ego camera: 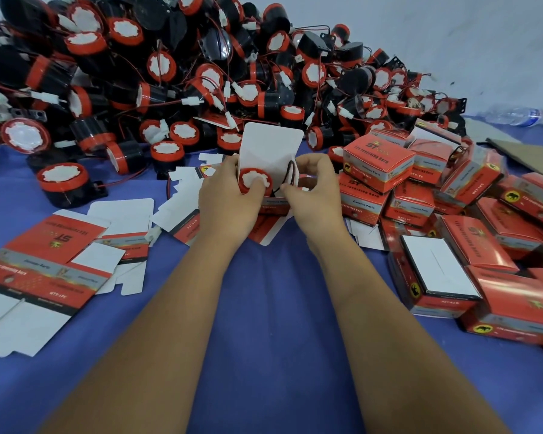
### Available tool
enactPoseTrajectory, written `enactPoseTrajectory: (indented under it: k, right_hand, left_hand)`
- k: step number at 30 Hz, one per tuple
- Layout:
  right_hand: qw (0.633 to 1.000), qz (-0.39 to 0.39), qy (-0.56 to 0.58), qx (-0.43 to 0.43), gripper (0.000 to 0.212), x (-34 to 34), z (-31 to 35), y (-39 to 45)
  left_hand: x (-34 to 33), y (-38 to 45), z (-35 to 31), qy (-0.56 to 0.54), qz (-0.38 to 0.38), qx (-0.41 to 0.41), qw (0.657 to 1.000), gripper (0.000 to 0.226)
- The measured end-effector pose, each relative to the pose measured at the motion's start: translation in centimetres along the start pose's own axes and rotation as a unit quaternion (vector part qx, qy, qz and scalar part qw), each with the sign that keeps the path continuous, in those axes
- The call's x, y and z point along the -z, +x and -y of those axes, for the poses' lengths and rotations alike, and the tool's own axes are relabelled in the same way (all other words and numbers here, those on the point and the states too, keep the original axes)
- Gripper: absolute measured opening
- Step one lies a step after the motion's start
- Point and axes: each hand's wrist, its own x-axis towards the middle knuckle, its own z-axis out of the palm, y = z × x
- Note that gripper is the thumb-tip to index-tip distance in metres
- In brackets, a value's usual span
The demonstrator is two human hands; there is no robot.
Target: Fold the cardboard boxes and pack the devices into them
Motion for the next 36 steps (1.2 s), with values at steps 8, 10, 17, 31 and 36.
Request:
enactPoseTrajectory:
  k: [8, 10, 17, 31, 36]
  right_hand:
    - [0.992, 0.064, -0.095, 0.049, 0.02, -0.5, -0.9, -0.1]
    - [0.991, 0.06, -0.111, 0.047, 0.022, -0.4, -0.9, 0.0]
    - [0.999, 0.026, 0.006, -0.019, 0.068, 0.0, -0.3, -0.4]
    - [0.977, 0.203, -0.031, -0.057, 0.046, 2.2, -0.3, 0.3]
    - [0.981, 0.151, -0.118, 0.039, 0.05, 1.7, -1.0, -0.1]
  left_hand:
    - [0.2, -0.3, -0.8, -0.138, 0.024, 0.068, 0.988, 0.042]
    - [0.2, -0.1, -0.4, -0.153, 0.026, 0.075, 0.985, 0.055]
    - [0.1, 0.0, 0.1, -0.13, -0.034, -0.004, 0.991, 0.035]
    - [2.4, 0.2, 0.8, 0.059, 0.049, -0.119, 0.99, 0.033]
    - [1.9, 0.4, 1.2, 0.147, 0.048, -0.175, 0.972, 0.047]
